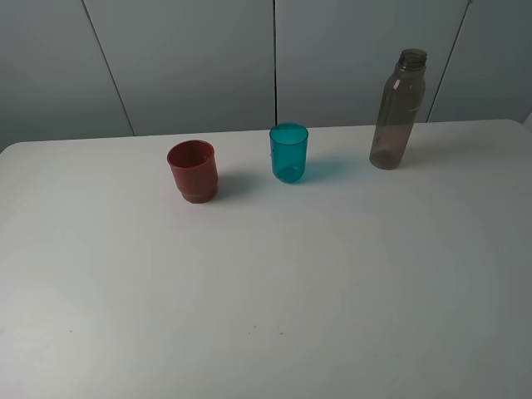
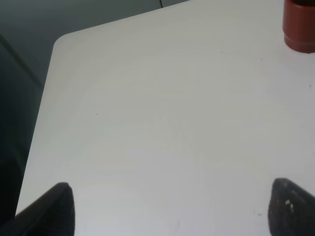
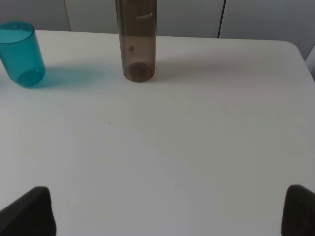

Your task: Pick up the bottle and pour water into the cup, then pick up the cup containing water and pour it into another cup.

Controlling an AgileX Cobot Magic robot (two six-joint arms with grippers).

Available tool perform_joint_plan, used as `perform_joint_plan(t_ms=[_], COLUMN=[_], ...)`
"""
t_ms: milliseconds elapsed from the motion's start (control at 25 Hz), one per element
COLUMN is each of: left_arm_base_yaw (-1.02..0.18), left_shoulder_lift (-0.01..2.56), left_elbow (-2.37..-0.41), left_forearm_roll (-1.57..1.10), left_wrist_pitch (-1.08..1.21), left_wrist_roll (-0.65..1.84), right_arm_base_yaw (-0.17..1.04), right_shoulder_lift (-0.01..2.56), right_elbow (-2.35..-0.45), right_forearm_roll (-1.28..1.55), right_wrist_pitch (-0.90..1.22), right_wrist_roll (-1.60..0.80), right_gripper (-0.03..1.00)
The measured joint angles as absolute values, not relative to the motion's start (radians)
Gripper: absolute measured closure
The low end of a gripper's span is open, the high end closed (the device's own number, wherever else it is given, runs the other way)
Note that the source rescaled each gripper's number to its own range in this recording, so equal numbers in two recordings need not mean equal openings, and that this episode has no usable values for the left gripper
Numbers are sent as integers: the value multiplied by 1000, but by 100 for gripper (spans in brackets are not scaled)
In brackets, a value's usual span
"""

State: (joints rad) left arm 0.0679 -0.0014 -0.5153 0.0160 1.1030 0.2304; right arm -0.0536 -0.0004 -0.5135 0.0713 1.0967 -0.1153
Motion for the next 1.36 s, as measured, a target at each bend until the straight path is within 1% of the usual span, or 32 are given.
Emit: perform_joint_plan(t_ms=[1360], left_arm_base_yaw=[68], left_shoulder_lift=[-1], left_elbow=[-515], left_forearm_roll=[16], left_wrist_pitch=[1103], left_wrist_roll=[232], right_arm_base_yaw=[-54], right_shoulder_lift=[0], right_elbow=[-514], right_forearm_roll=[64], right_wrist_pitch=[1097], right_wrist_roll=[-90], right_gripper=[-3])
